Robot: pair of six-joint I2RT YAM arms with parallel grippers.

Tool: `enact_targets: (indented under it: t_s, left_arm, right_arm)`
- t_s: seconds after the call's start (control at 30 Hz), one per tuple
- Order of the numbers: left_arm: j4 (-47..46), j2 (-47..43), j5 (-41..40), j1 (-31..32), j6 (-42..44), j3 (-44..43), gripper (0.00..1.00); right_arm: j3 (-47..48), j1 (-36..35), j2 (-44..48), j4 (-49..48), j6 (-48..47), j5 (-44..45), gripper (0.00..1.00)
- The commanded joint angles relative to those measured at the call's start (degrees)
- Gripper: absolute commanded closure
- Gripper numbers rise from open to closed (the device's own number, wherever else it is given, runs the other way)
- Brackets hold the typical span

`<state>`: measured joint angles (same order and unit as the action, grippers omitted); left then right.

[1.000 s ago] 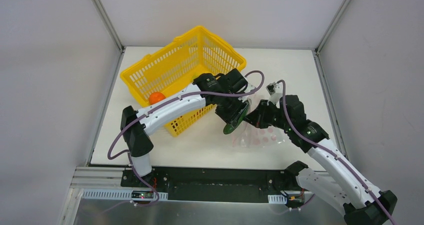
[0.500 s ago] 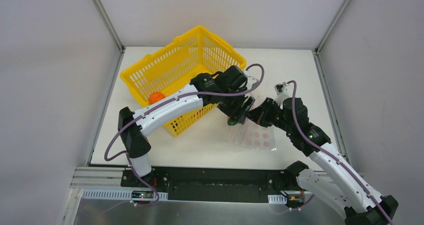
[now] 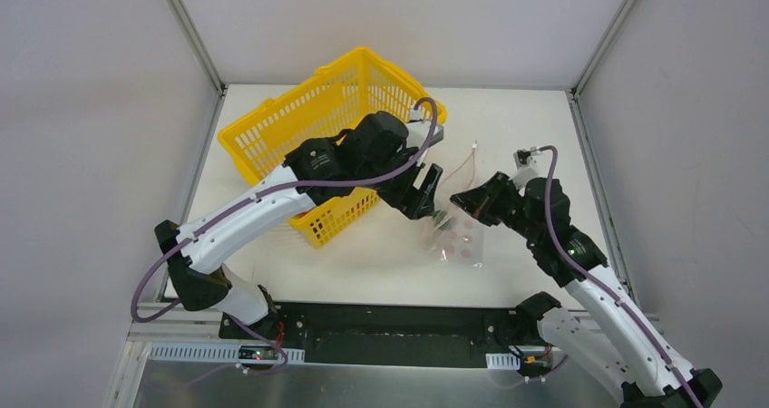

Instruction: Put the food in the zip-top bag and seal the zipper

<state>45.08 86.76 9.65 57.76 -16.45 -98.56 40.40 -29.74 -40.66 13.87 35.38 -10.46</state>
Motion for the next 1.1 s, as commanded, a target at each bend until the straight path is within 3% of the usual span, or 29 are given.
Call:
enact_targets:
  t_s: [0.0, 0.23, 0.33, 0.47, 0.57, 0.77, 0.87, 1.07]
  left_arm:
    - [-1.5, -4.7, -6.9, 0.1, 0.7, 4.6, 0.23]
    - [-5.2, -14.8, -14.8, -2.8, 0.7, 12.7, 0.01]
    - [-6.6, -18.8, -16.3, -4.1, 1.0, 15.5, 0.01]
    - [-7.0, -21.8, -16.8, -7.0, 1.8, 17.3, 0.01]
    - [-5.4, -22.8, -15.6, -10.0, 3.4, 16.8, 0.01]
    - [-1.6, -22.0, -14.4, -18.0, 7.4, 13.9, 0.01]
    - [-1.5, -20.5, -13.4, -22.6, 9.6, 13.2, 0.01]
    - [1.4, -10.8, 4.2, -36.3, 15.6, 9.6, 0.01]
  right_arm:
    - [3.8, 0.2, 4.5, -4.3, -3.9, 0.8, 1.00]
    - [16.1, 0.3, 8.4, 8.5, -18.0, 18.1, 1.00]
    - [25.3, 0.2, 5.7, 15.5, -22.9, 19.8, 1.00]
    - [36.9, 0.2, -5.0, 31.0, -25.7, 22.4, 1.00]
    - [36.4, 0.2, -5.9, 32.2, -27.3, 28.8, 1.00]
    - [30.8, 0.3, -11.7, 34.9, -27.6, 14.8, 1.00]
    - [23.9, 0.2, -13.1, 29.8, -24.7, 9.3, 1.00]
    - [16.9, 0.2, -13.3, 22.0, -20.9, 4.6, 1.00]
